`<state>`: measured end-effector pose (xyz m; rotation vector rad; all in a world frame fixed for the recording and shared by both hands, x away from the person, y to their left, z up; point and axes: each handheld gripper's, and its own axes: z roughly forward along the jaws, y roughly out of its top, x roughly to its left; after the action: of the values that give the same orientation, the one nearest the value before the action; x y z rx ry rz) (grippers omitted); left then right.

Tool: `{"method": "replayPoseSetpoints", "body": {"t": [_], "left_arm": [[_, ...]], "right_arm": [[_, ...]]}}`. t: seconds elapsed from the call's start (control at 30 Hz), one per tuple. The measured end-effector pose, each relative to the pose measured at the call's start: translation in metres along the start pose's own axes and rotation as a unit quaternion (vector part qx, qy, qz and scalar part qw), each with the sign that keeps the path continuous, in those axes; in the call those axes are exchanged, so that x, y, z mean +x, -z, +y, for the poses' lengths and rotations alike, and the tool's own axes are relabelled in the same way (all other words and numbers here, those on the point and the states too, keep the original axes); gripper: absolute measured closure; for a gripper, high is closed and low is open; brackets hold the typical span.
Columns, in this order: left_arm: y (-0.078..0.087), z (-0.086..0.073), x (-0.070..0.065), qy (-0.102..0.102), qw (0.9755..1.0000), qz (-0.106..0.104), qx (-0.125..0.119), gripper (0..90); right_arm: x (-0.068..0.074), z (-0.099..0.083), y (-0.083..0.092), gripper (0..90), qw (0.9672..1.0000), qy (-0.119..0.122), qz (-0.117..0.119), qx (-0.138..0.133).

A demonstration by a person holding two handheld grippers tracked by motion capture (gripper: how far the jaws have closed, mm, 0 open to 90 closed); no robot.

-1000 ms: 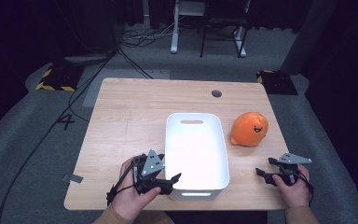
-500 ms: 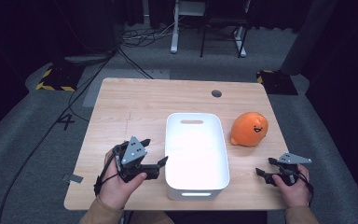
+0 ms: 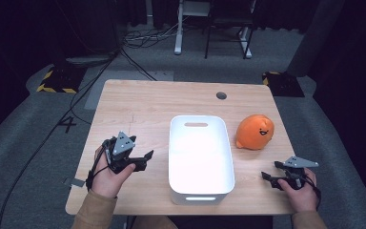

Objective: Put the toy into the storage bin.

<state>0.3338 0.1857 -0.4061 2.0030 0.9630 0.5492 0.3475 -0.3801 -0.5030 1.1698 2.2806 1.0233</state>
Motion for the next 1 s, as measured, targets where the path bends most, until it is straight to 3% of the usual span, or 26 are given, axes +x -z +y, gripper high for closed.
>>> {"method": "replayPoseSetpoints", "body": {"t": [0.07, 0.33, 0.47, 0.67, 0.8, 0.93, 0.97, 1.0], "left_arm": [[-0.003, -0.004, 0.007, -0.002, 0.9999, 0.003, 0.015, 21.2], [-0.020, -0.027, 0.031, 0.030, 0.9975, 0.016, 0.062, 21.3], [-0.027, -0.036, 0.039, 0.042, 0.9962, 0.022, 0.073, 23.5], [-0.040, -0.056, 0.055, 0.051, 0.9920, 0.041, 0.107, 23.4], [-0.048, -0.064, 0.061, 0.066, 0.9904, 0.038, 0.116, 24.1], [-0.057, -0.067, 0.062, 0.055, 0.9889, 0.056, 0.126, 23.3], [-0.060, -0.068, 0.061, 0.053, 0.9872, 0.061, 0.137, 22.9], [-0.062, -0.070, 0.061, 0.057, 0.9887, 0.059, 0.126, 21.7]], "right_arm": [[0.000, 0.000, 0.000, 21.9, 1.0000, -0.001, 0.000, 0.000], [-0.001, 0.001, 0.000, 21.8, 1.0000, 0.001, 0.004, 0.002], [0.000, 0.001, 0.000, 22.0, 1.0000, 0.000, 0.001, 0.002], [0.001, 0.006, 0.003, 32.0, 0.9999, 0.008, -0.005, 0.007], [0.002, 0.012, 0.011, 33.5, 0.9999, -0.015, -0.002, -0.002], [0.004, 0.015, 0.017, 33.5, 0.9998, -0.018, -0.003, -0.011], [0.004, 0.015, 0.018, 33.5, 0.9998, -0.016, -0.002, -0.012], [0.005, 0.016, 0.019, 33.5, 0.9998, -0.015, -0.001, -0.015]]}}
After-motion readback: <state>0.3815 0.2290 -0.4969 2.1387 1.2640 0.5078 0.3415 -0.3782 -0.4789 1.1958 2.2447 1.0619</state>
